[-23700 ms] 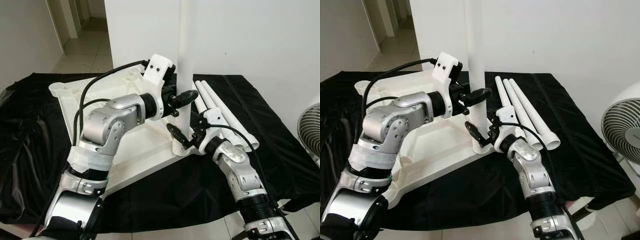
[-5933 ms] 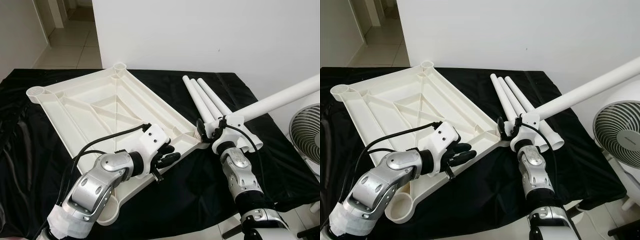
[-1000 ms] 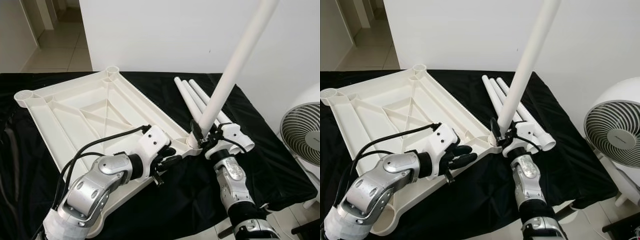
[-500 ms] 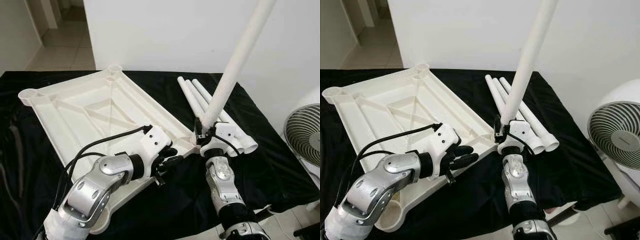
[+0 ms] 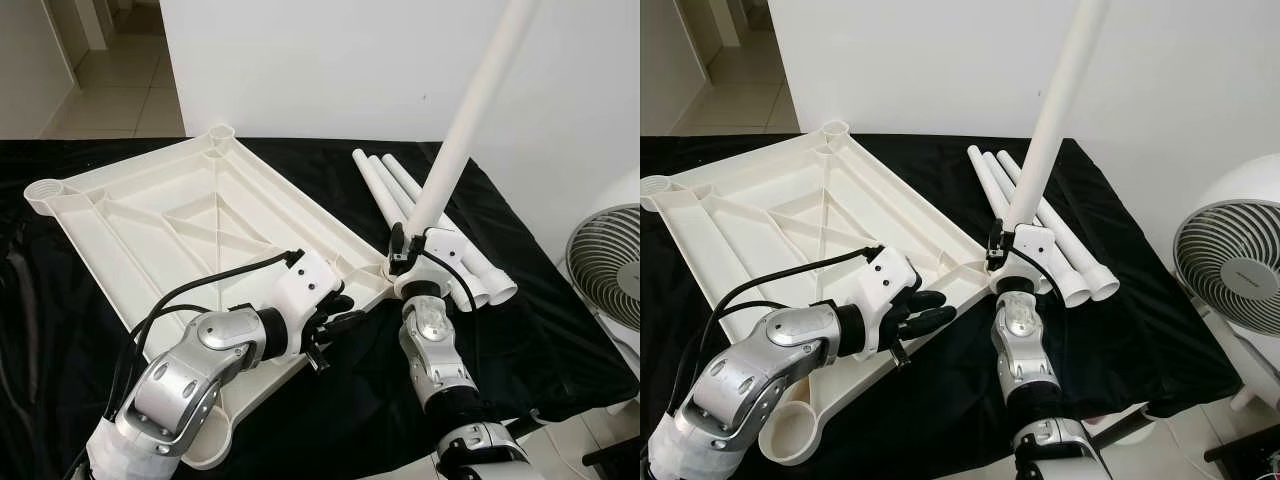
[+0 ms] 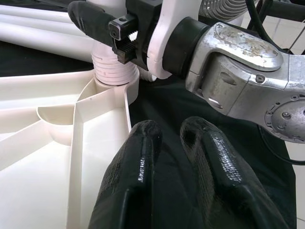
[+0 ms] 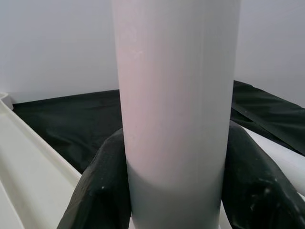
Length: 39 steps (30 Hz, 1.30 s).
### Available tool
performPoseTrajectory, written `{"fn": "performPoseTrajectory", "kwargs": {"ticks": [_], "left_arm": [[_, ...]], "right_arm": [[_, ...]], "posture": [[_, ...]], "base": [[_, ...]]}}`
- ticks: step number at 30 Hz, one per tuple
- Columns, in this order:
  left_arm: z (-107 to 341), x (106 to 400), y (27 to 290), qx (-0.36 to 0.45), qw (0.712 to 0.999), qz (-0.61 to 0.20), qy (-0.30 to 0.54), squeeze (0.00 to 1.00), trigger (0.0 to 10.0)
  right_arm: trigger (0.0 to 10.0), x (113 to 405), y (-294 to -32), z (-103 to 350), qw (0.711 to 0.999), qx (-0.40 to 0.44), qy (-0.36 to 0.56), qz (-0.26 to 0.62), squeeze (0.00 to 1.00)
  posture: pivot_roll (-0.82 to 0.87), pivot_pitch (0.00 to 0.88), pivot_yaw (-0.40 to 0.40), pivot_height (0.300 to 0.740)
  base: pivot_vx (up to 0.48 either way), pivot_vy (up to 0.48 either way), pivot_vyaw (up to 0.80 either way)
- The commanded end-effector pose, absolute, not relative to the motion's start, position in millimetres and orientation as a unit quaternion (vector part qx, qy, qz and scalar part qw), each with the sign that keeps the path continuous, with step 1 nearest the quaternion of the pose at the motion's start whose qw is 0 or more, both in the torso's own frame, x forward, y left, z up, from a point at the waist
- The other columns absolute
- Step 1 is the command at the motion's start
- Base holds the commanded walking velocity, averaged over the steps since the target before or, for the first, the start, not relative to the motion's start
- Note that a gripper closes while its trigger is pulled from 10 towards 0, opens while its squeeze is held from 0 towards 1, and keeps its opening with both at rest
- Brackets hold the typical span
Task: Building children table
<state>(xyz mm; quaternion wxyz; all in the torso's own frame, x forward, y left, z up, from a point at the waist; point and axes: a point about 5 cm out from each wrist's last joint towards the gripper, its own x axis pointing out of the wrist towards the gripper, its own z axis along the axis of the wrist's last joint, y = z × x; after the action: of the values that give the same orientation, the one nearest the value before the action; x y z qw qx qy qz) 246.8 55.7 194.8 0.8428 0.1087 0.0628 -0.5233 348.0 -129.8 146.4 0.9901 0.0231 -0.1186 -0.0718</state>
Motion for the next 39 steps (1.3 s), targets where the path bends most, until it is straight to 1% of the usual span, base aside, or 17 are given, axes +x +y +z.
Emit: {"fn": "performPoseTrajectory", "kwargs": {"ticks": [1,10,13,17,20,24,32,34,36,39], "left_arm": [[196,245,56,0.110,0.850,-0.511,0.060,0.00,10.0],[197,245,56,0.108,0.850,-0.511,0.058,0.00,10.0],[197,246,56,0.108,0.851,-0.510,0.058,0.00,10.0],[197,245,56,0.107,0.853,-0.508,0.057,0.00,10.0],[197,246,56,0.107,0.853,-0.508,0.057,0.00,10.0],[197,246,56,0.106,0.852,-0.509,0.057,0.00,10.0],[197,246,55,0.107,0.851,-0.512,0.057,0.00,10.0],[198,246,54,0.108,0.850,-0.513,0.055,0.00,10.0],[198,246,54,0.108,0.849,-0.514,0.055,0.00,10.0],[198,246,54,0.108,0.849,-0.514,0.055,0.00,10.0]], "right_arm": [[10.0,338,-137,99,0.995,0.022,0.001,-0.099,0.00],[10.0,340,-138,102,0.994,0.013,-0.004,-0.106,0.00],[10.0,337,-138,103,0.996,-0.002,-0.020,-0.092,0.00],[10.0,325,-142,96,0.996,-0.037,-0.042,-0.063,0.00],[10.0,321,-144,93,0.996,-0.053,-0.044,-0.056,0.00],[10.0,317,-149,87,0.997,-0.047,-0.035,-0.058,0.00],[10.0,318,-152,88,0.998,-0.028,-0.032,-0.057,0.00],[10.0,316,-156,82,0.998,-0.016,-0.015,-0.065,0.00],[10.0,312,-156,75,0.998,0.014,-0.005,-0.055,0.00],[10.0,308,-156,71,0.998,0.026,-0.001,-0.054,0.00]], "posture": [[0.06,0.100,-0.039,0.740],[0.06,0.102,-0.041,0.740],[0.06,0.103,-0.043,0.740],[0.06,0.103,-0.046,0.740],[0.06,0.103,-0.046,0.740],[0.05,0.103,-0.041,0.740],[0.05,0.097,-0.040,0.740],[0.05,0.095,-0.041,0.740],[0.05,0.095,-0.041,0.740],[0.05,0.091,-0.040,0.740]], "base": [[0.000,0.000,0.00],[0.000,0.000,0.00],[0.000,0.000,0.00],[0.000,0.000,0.00],[0.000,0.000,0.00],[0.000,0.000,0.00],[0.000,0.000,0.00],[0.000,0.000,0.00],[0.000,0.000,0.00],[0.000,0.000,0.00]]}}
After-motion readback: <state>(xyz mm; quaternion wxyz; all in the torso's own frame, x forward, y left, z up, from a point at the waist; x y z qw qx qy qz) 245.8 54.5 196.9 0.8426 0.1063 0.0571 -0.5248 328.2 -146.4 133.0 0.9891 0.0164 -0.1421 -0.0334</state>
